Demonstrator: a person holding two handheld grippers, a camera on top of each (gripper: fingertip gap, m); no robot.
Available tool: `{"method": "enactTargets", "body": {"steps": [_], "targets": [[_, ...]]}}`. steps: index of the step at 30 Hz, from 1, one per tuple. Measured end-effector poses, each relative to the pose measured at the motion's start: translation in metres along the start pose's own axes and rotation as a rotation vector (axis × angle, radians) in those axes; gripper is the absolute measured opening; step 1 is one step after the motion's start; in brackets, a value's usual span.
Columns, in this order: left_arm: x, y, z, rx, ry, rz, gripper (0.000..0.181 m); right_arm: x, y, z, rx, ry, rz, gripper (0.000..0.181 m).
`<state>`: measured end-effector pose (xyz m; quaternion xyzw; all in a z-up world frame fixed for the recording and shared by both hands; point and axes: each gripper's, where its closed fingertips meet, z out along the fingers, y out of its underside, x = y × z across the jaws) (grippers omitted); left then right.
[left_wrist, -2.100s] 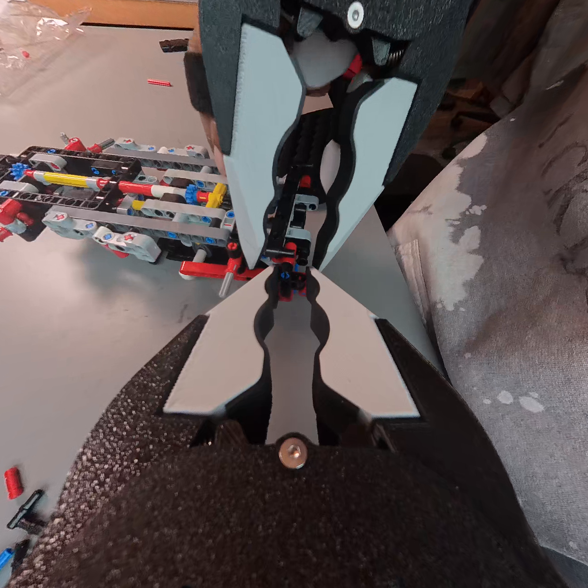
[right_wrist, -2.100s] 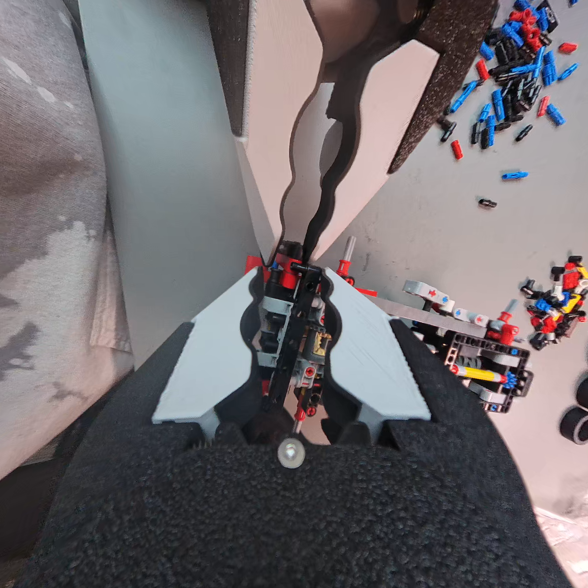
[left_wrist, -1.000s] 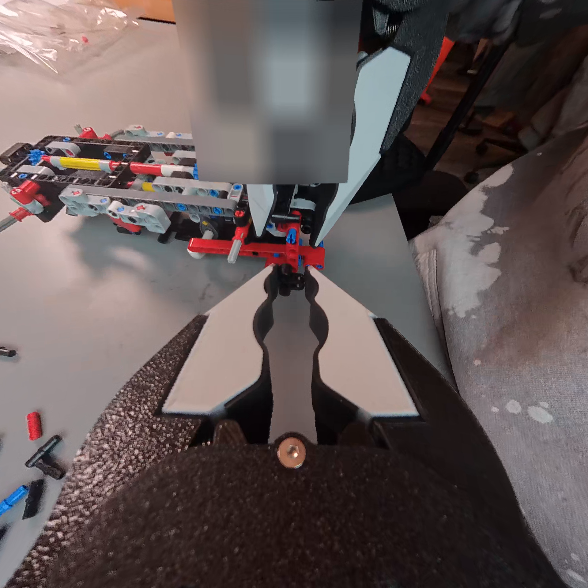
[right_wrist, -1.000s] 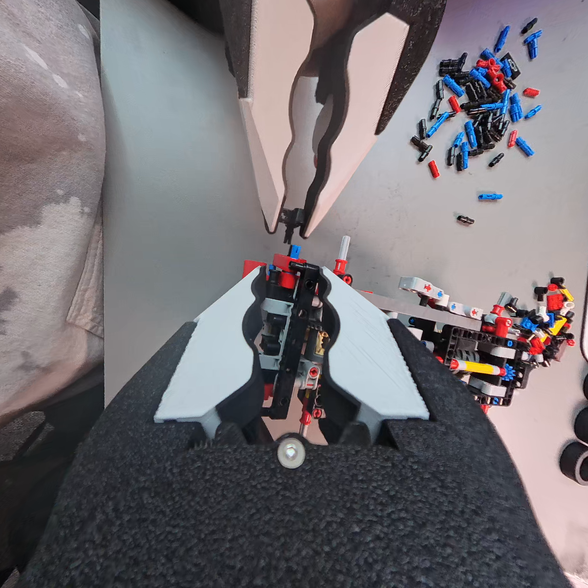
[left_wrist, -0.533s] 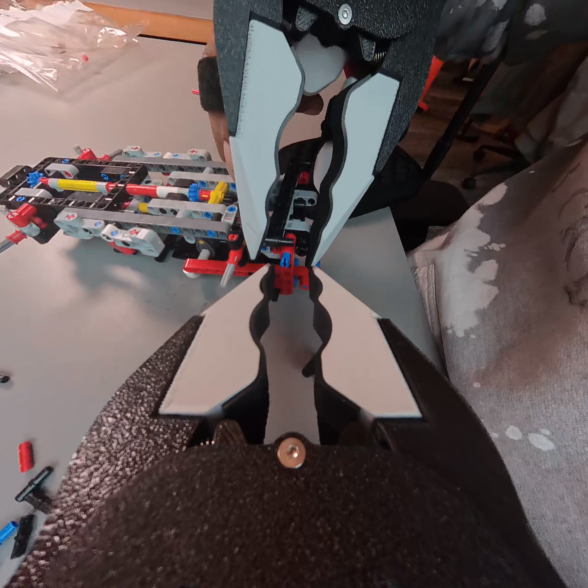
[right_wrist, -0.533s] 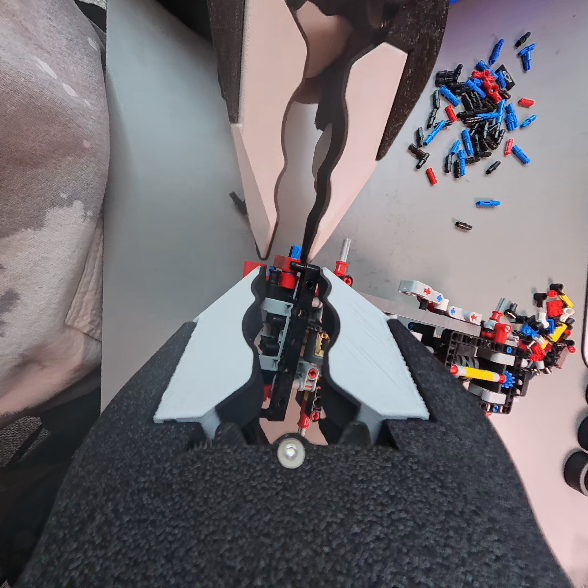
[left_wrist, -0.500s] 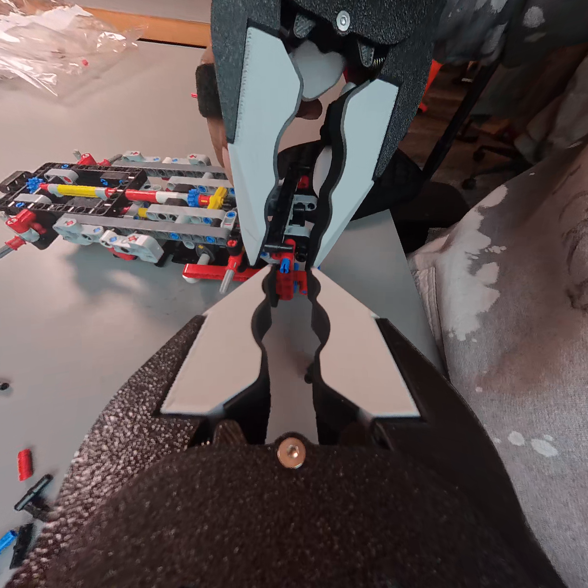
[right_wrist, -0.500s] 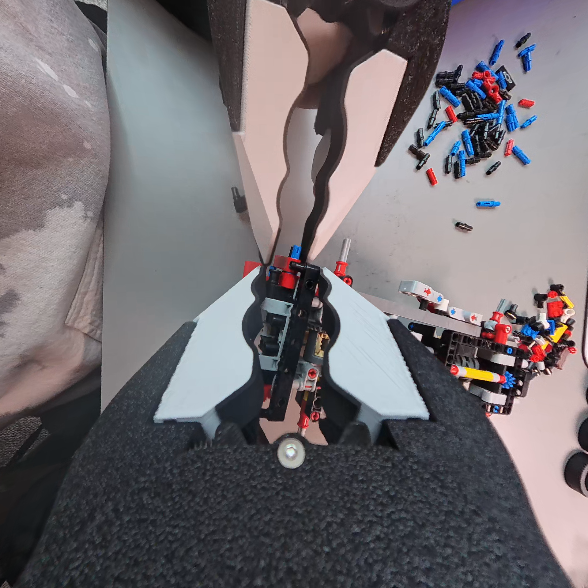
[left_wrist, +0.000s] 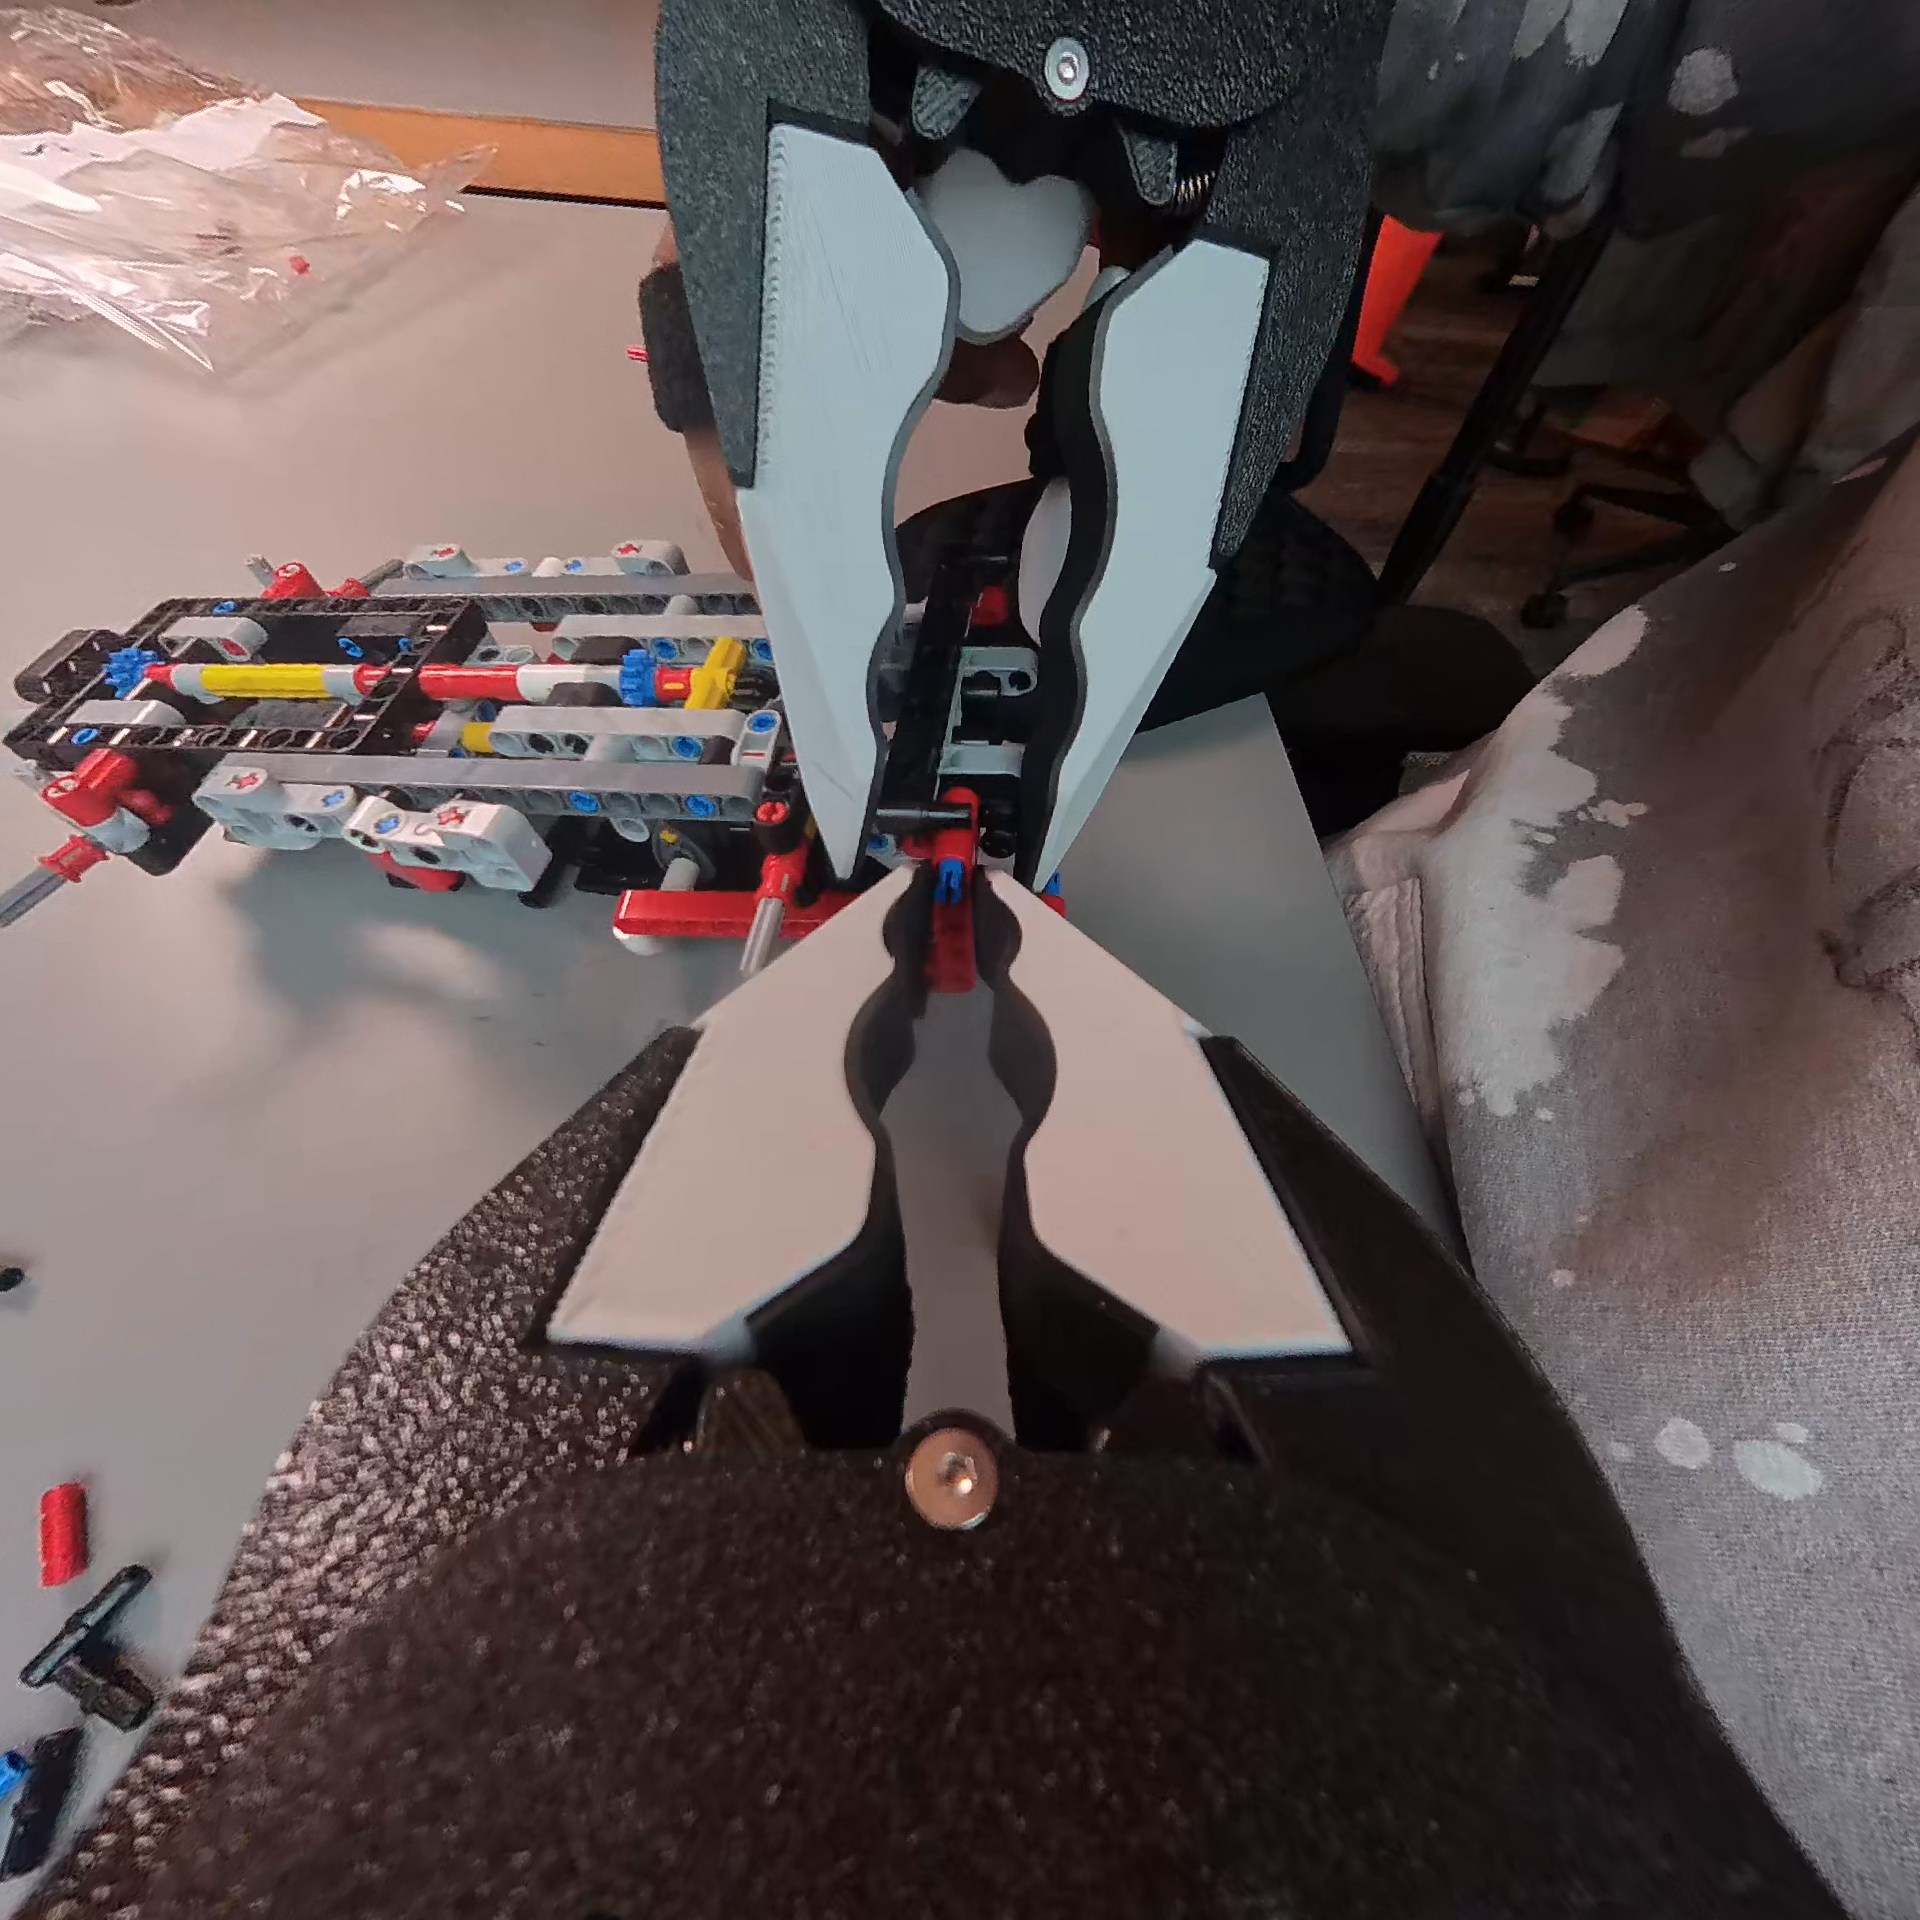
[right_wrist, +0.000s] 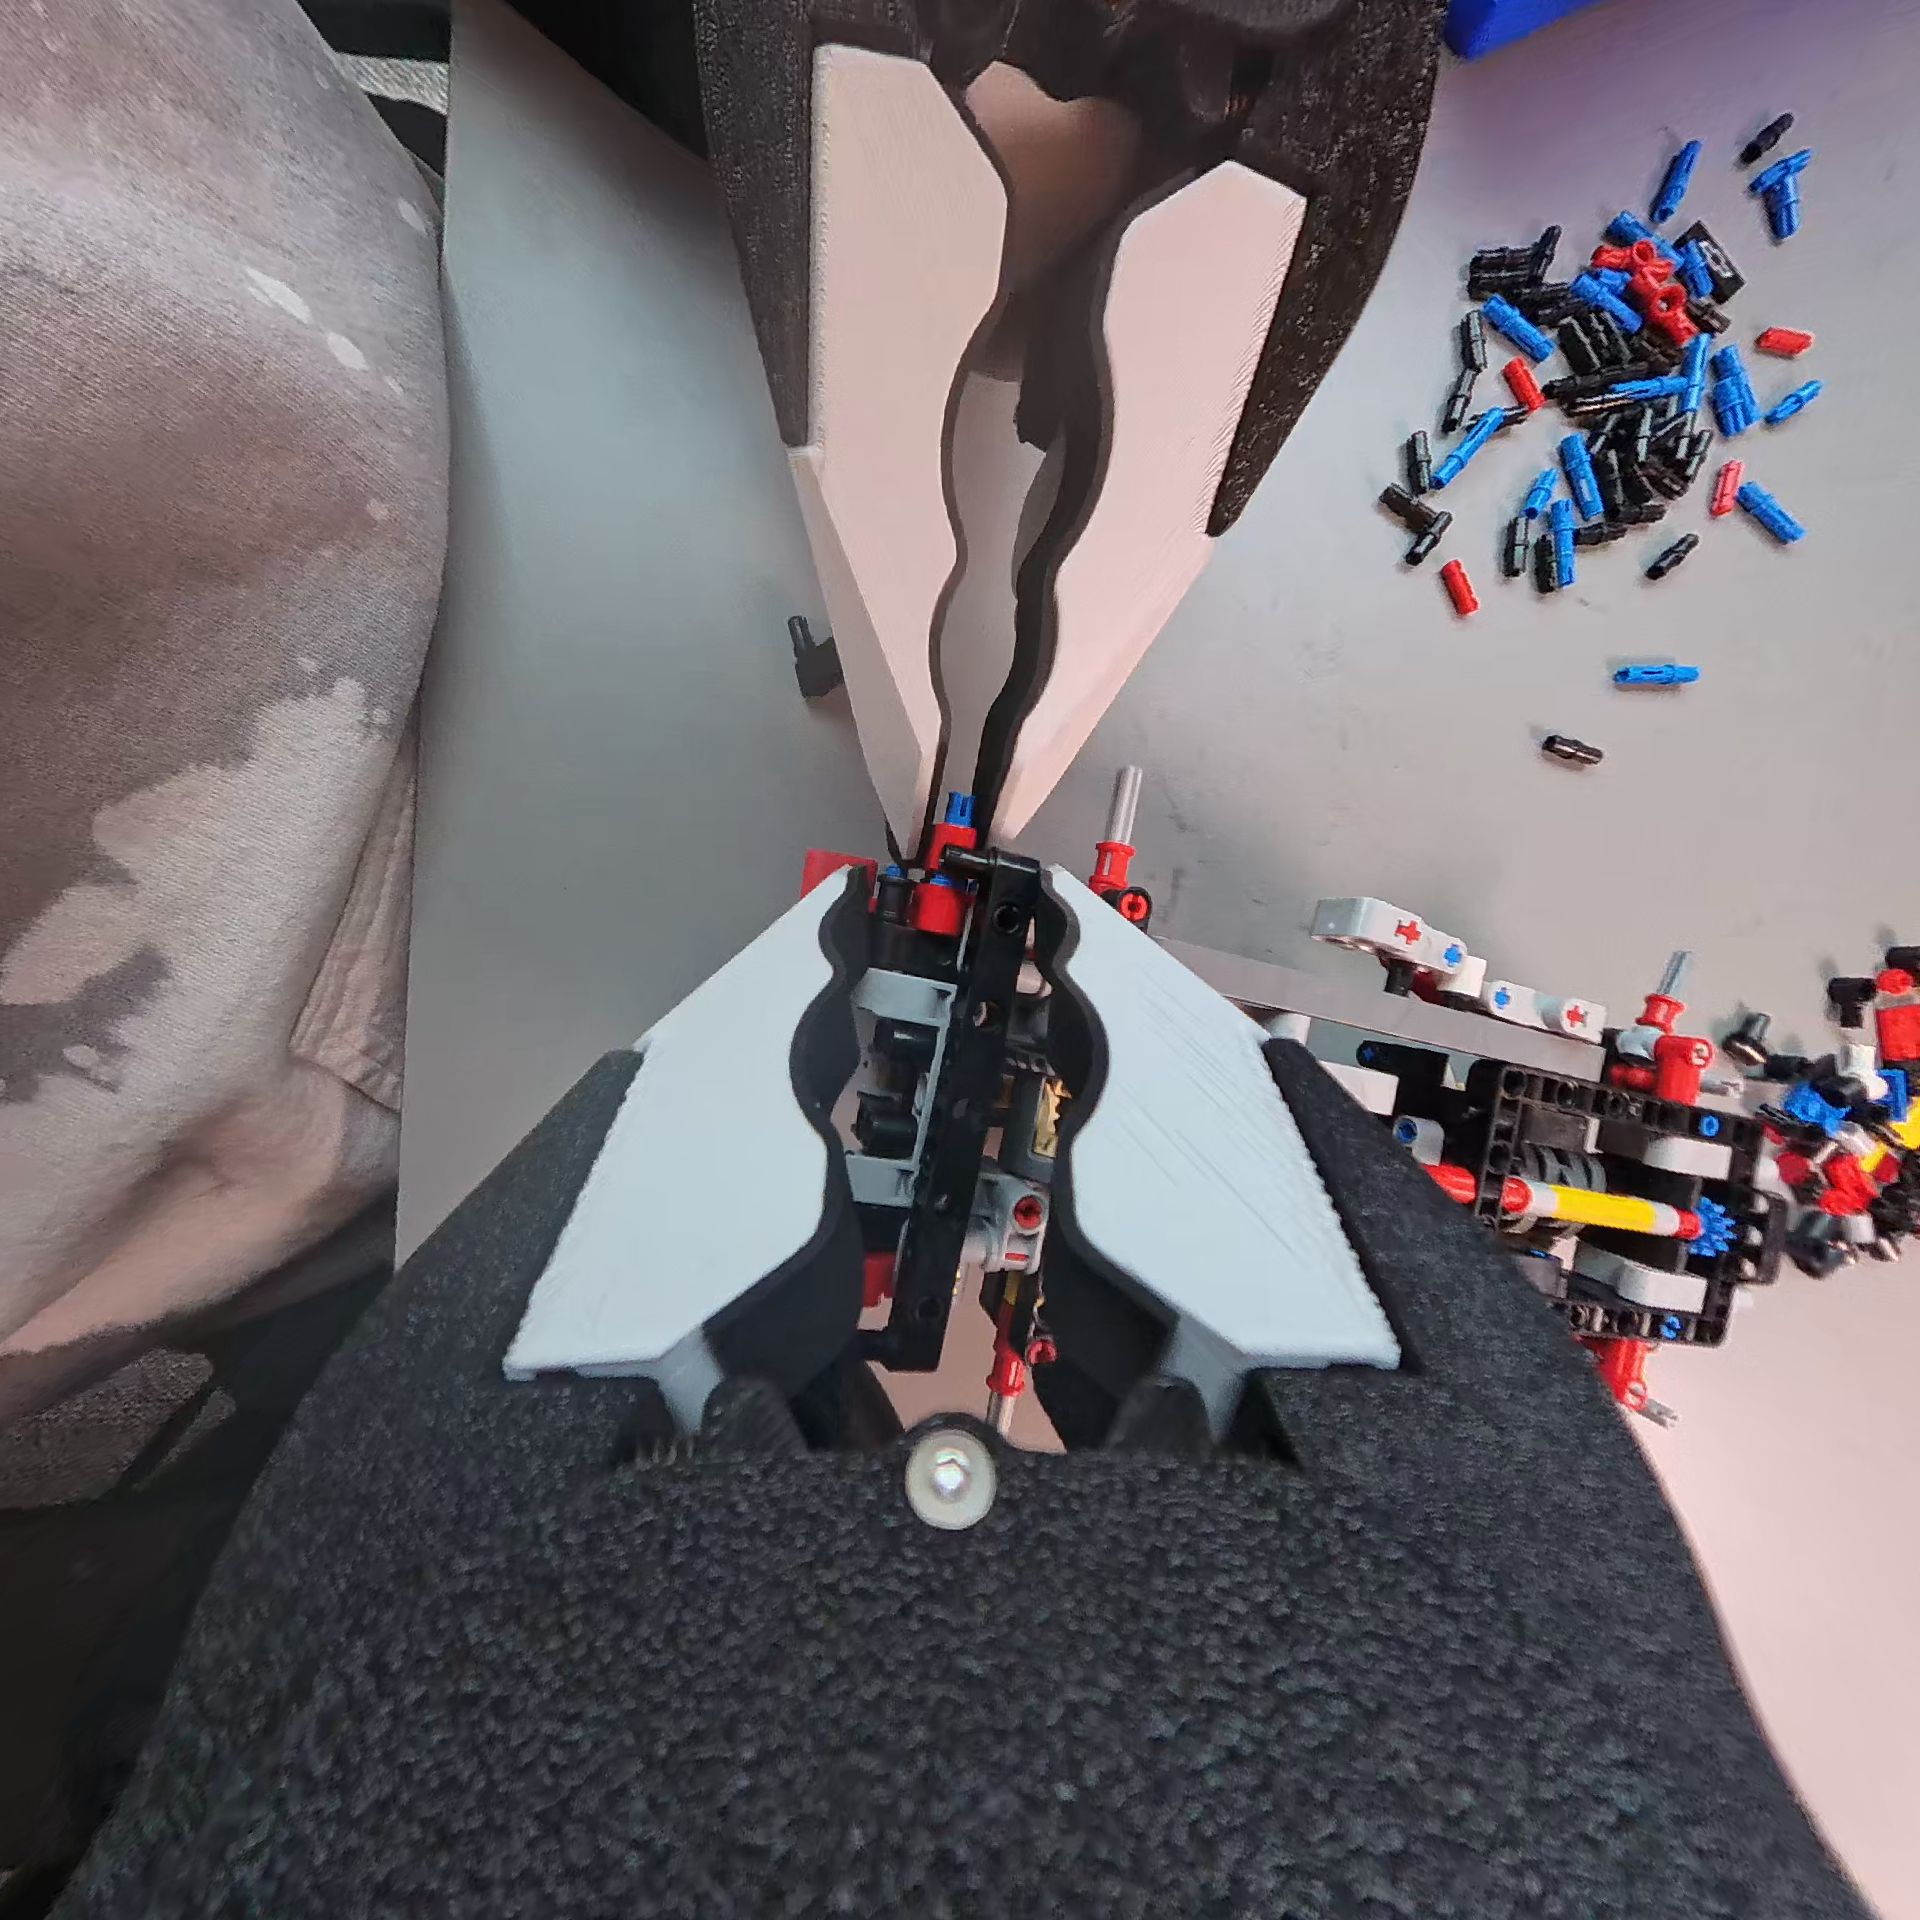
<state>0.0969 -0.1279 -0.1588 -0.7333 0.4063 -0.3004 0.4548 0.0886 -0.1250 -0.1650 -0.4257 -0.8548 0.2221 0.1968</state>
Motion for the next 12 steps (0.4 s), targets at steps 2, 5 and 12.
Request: {"method": "enactTargets", "body": {"steps": [2, 5, 12], "targets": [[0.001, 0.000, -0.002, 0.003, 0.003, 0.000, 0.005, -0.001, -0.002, -0.001, 0.014, -0.001, 0.007, 0.032], [-0.006, 0.007, -0.013, -0.020, -0.037, 0.019, 0.005, 0.001, 0.017, -0.003, -0.055, 0.015, -0.014, 0.031], [-0.023, 0.006, -0.032, -0.023, -0.099, 0.038, 0.005, 0.009, 0.016, -0.010, -0.001, 0.077, 0.015, 0.031]]}}
